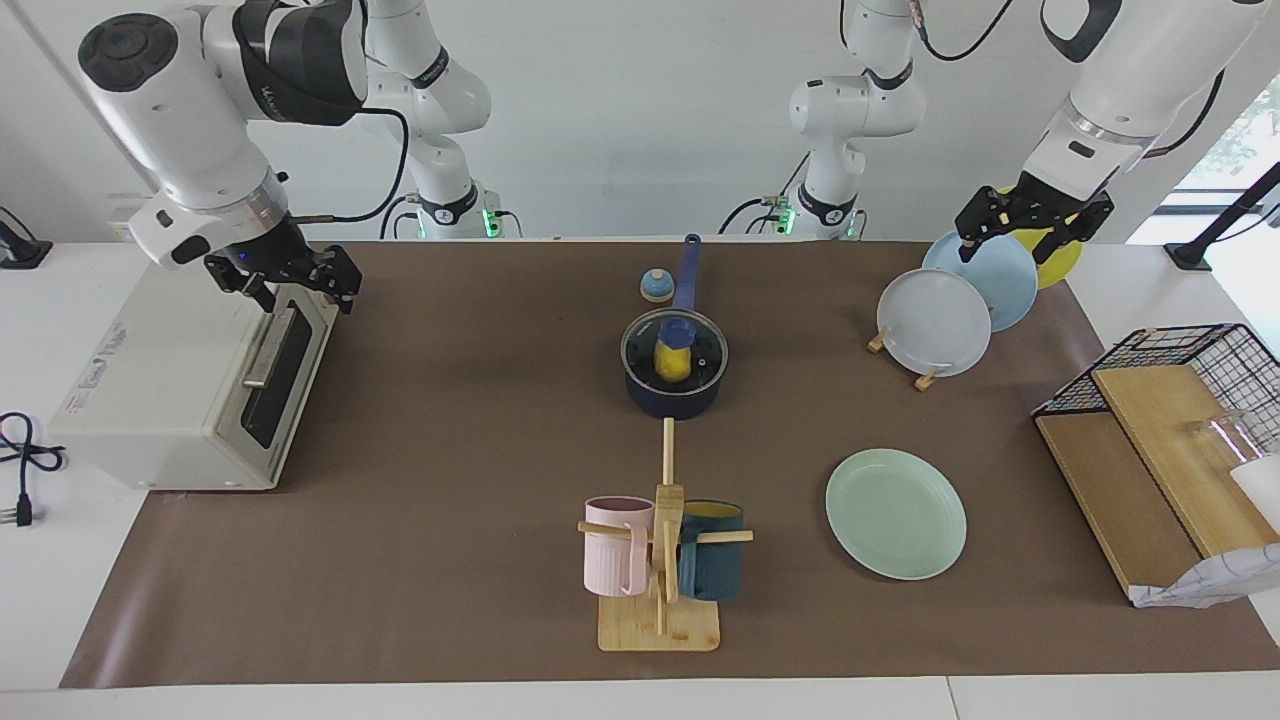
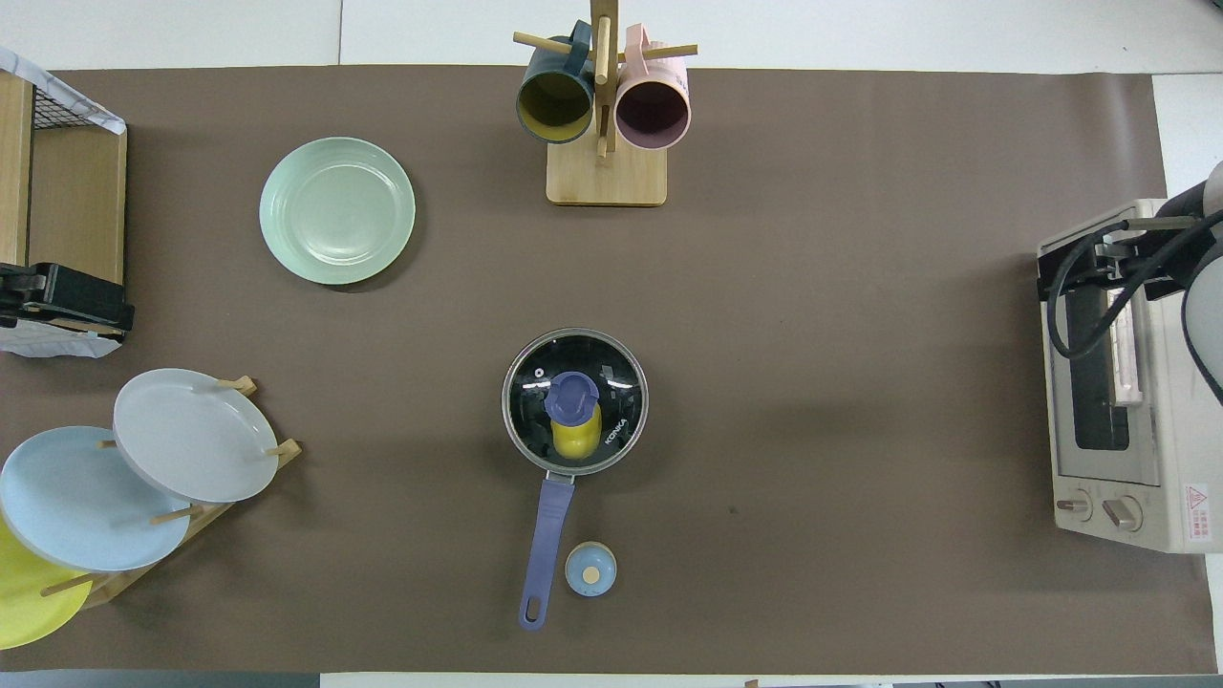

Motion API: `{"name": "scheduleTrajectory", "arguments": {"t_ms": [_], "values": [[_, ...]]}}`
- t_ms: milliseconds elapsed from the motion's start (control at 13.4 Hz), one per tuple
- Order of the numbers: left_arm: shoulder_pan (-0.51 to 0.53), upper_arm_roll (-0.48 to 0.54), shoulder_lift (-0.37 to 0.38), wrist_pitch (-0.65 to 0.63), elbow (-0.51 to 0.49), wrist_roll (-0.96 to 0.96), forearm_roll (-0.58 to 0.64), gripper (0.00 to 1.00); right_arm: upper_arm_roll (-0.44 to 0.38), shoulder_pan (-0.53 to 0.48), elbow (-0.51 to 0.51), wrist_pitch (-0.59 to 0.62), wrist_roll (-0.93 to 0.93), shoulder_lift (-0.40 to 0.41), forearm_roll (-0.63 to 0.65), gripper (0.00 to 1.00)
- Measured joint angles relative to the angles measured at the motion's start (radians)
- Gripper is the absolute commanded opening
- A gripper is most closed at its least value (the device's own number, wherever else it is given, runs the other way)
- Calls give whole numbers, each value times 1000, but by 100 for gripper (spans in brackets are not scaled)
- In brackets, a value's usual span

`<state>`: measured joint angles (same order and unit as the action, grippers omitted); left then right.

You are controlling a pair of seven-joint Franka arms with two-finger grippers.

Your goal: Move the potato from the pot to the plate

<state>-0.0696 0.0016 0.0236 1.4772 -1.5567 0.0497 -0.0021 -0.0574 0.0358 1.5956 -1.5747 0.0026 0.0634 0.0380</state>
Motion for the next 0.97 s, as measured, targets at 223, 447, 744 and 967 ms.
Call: {"name": "scheduleTrajectory", "arguments": {"t_ms": [223,447,744,967], "values": [[0,0,0,0,0,0,0,100,2,51,0,-7,-82,-3,-10,100],[0,0,0,0,0,0,0,100,4,111,2,-40,-67,9,-65,100],[0,0,0,0,0,0,0,100,53,188,-9,-72,59,45,-92,100],[0,0,0,0,0,0,0,100,143,293,-27,-123,265,56,-90,100]]}}
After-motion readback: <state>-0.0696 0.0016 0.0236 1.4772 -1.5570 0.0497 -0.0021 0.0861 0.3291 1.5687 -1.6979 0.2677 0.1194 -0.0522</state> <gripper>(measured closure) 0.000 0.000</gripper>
